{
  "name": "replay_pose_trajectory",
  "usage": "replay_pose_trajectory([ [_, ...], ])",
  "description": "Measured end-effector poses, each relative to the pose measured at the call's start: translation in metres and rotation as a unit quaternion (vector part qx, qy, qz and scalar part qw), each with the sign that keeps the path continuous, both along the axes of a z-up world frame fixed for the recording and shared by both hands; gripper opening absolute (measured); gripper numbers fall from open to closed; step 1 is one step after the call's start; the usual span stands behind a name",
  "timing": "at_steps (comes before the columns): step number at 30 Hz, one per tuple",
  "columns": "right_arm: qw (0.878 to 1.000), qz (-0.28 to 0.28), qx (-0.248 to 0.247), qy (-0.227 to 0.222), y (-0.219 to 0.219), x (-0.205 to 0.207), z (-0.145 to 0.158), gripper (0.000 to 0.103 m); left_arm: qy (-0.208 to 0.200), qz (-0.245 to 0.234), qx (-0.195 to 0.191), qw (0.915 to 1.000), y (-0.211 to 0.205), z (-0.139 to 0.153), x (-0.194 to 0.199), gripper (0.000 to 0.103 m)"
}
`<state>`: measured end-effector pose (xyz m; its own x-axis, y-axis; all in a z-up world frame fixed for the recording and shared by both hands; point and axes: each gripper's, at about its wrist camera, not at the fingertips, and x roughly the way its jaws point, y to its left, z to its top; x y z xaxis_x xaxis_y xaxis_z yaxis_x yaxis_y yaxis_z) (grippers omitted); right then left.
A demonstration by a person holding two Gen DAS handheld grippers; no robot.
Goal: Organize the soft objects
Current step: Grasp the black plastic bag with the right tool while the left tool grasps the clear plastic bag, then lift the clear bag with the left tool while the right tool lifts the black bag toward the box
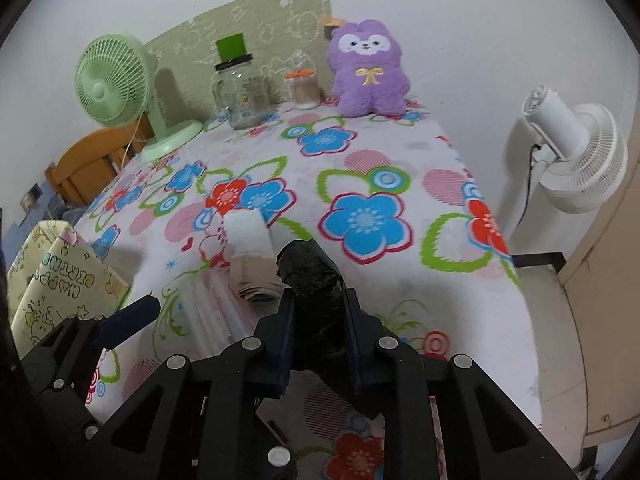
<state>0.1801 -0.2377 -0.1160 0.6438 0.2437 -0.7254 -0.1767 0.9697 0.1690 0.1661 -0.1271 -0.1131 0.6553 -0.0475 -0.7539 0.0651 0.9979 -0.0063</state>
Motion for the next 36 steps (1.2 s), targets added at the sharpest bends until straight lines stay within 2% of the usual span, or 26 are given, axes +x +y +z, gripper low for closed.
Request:
replay_pose_trajectory([
  [7, 1.000, -0.018, -0.002, 0.003, -0.009, 0.001, -0.001, 0.025, 0.028, -0.002, -0.015, 0.9995, -0.005, -0.012, 0.014, 0.079],
  [14, 1.000, -0.018, 0.003, 0.012, -0.007, 0.002, -0.005, 0.025, 0.043, -0.001, -0.016, 0.9989, -0.001, -0.016, 0.015, 0.056],
  [24, 1.000, -0.007, 0.009, 0.020, 0.003, -0.003, -0.004, 0.025, 0.045, -0.022, -0.028, 0.9984, 0.007, -0.014, 0.007, 0.041],
  [36, 1.000, 0.002, 0.013, 0.024, 0.018, -0.021, 0.000, 0.025, 0.041, -0.033, -0.022, 0.9984, 0.020, -0.006, -0.013, 0.023],
])
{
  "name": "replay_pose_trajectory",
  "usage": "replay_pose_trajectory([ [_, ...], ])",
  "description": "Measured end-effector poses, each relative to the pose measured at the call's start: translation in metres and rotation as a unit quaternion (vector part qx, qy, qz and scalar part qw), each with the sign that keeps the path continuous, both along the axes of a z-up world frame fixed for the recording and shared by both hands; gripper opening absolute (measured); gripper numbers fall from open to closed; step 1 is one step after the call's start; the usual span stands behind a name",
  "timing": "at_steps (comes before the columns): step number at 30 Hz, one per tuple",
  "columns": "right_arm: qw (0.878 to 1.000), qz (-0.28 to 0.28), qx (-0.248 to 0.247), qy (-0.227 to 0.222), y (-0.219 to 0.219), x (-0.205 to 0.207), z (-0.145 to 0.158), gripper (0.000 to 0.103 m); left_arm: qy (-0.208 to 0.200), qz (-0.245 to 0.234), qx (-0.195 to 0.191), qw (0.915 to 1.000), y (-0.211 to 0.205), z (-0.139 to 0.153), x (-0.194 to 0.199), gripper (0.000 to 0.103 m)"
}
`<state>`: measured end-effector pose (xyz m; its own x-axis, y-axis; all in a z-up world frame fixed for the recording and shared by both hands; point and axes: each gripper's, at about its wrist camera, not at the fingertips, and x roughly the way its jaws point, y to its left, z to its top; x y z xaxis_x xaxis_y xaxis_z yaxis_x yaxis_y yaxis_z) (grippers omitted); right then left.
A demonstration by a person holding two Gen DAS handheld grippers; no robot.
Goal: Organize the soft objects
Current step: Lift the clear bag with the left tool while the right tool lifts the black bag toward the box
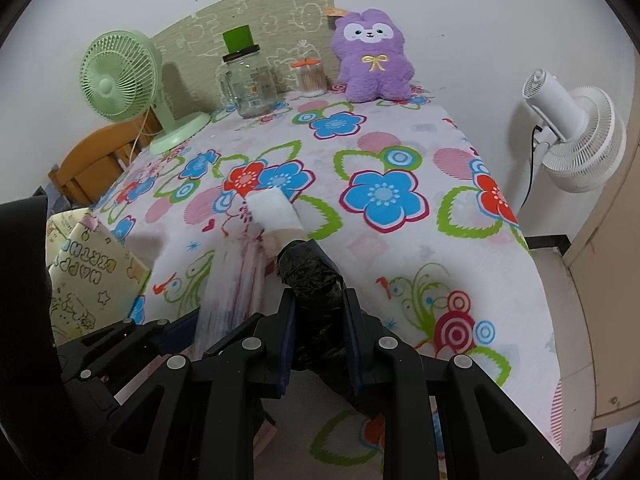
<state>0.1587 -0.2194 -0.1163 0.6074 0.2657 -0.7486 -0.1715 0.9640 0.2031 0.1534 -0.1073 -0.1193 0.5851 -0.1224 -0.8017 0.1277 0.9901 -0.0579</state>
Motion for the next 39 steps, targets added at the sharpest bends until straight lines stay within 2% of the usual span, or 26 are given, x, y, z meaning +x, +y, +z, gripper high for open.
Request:
replay_pose_trajectory([
  [3, 1.000, 0.002, 0.002, -0.001, 0.004, -0.005, 0.002, 0.025, 0.005, -0.002, -0.001, 1.0000, 0.004, 0.001, -0.006, 0.021],
  [20, 1.000, -0.002, -0.002, -0.023, 0.020, -0.036, 0.023, 0.025, -0.026, -0.005, 0.006, 0.9996, 0.019, 0.026, -0.036, 0.021],
  [31, 0.999, -0.009, 0.004, -0.046, 0.025, -0.059, 0.048, 0.025, -0.046, -0.011, 0.010, 0.9988, 0.025, 0.049, -0.057, 0.021],
  [35, 0.998, -0.020, -0.015, -0.063, 0.027, -0.070, 0.060, 0.025, -0.057, -0.012, 0.009, 0.9983, 0.027, 0.058, -0.066, 0.021],
  [39, 0.997, -0.021, -0.013, -0.073, 0.029, -0.080, 0.071, 0.025, -0.071, -0.015, 0.013, 0.9973, 0.028, 0.070, -0.075, 0.021],
])
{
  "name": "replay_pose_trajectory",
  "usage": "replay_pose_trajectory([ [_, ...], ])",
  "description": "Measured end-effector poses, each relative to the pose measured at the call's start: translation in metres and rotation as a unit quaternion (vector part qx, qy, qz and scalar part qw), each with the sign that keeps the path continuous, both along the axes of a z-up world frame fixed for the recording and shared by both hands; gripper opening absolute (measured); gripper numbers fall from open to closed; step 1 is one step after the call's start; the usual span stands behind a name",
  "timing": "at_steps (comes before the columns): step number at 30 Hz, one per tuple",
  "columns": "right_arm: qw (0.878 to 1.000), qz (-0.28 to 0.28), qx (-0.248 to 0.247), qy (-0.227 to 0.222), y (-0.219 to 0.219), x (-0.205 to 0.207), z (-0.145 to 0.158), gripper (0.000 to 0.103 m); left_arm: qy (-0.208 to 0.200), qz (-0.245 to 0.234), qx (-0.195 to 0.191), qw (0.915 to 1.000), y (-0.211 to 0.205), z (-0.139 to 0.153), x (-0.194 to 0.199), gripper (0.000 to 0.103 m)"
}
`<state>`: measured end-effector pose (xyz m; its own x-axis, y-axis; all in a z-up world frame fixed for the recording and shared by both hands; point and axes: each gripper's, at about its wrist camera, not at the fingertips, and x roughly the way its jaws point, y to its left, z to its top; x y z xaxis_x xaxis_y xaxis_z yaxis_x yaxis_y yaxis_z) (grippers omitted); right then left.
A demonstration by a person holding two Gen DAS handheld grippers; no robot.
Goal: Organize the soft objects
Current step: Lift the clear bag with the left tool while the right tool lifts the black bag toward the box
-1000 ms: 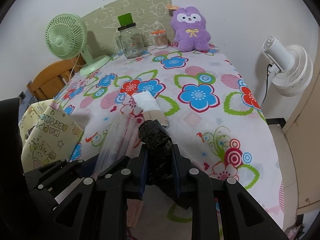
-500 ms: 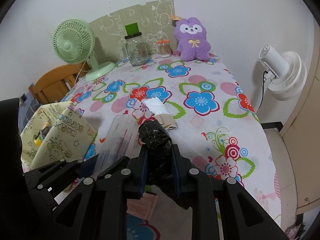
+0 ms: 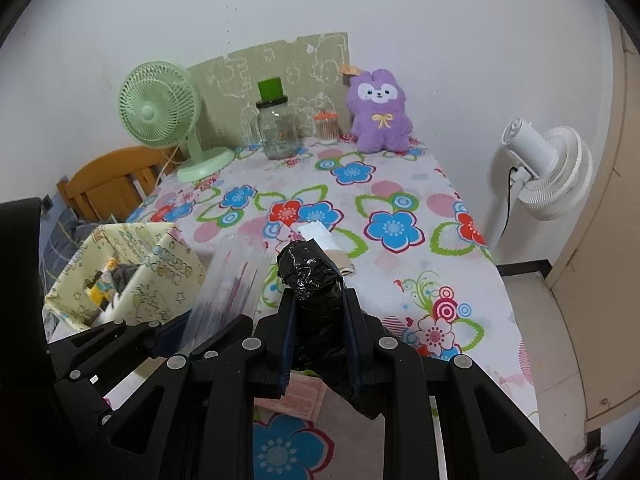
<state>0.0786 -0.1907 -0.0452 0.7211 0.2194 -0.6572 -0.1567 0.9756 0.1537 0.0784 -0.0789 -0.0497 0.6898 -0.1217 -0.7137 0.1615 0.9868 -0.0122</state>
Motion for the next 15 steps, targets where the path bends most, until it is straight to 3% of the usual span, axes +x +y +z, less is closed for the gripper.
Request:
replay_pose_trajectory([
  [15, 0.999, 0.004, 0.007, -0.031, 0.014, -0.030, 0.036, 0.025, -0.027, -0.002, 0.001, 0.9996, 0.016, 0.035, -0.025, 0.022],
])
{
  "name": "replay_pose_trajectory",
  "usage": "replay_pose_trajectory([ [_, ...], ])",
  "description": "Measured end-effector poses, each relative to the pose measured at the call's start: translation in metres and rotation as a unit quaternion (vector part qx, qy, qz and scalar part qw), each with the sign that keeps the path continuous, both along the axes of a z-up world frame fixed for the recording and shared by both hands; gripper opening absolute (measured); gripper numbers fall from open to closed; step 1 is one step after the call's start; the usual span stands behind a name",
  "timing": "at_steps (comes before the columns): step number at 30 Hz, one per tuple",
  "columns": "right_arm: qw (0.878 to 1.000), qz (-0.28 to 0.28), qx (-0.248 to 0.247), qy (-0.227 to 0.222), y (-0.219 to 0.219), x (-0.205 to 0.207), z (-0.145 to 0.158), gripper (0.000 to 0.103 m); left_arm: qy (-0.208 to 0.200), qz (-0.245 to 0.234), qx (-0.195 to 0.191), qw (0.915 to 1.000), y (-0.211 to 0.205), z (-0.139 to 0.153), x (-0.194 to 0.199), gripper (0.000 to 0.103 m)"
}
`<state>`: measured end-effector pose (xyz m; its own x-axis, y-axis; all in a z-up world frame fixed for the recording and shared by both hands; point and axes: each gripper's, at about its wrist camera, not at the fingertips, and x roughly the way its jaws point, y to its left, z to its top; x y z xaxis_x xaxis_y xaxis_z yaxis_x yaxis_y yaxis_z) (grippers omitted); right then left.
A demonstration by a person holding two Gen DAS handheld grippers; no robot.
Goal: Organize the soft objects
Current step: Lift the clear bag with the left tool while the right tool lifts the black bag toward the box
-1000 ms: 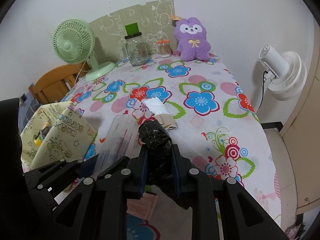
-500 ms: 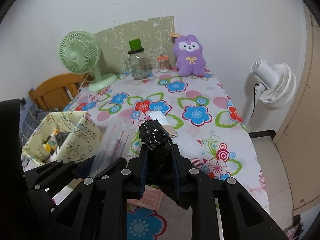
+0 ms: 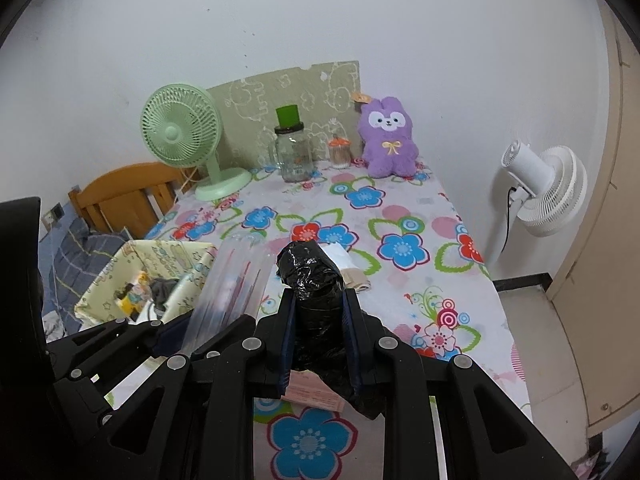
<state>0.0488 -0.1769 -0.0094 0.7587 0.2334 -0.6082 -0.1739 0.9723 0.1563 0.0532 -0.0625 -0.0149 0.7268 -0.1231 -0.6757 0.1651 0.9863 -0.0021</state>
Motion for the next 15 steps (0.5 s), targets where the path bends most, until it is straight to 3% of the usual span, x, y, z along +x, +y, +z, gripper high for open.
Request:
replay_pose_trajectory([
  [15, 1.000, -0.005, -0.007, -0.016, 0.025, -0.009, 0.018, 0.025, -0.012, -0.002, -0.004, 0.9999, 0.025, 0.014, -0.006, 0.024],
])
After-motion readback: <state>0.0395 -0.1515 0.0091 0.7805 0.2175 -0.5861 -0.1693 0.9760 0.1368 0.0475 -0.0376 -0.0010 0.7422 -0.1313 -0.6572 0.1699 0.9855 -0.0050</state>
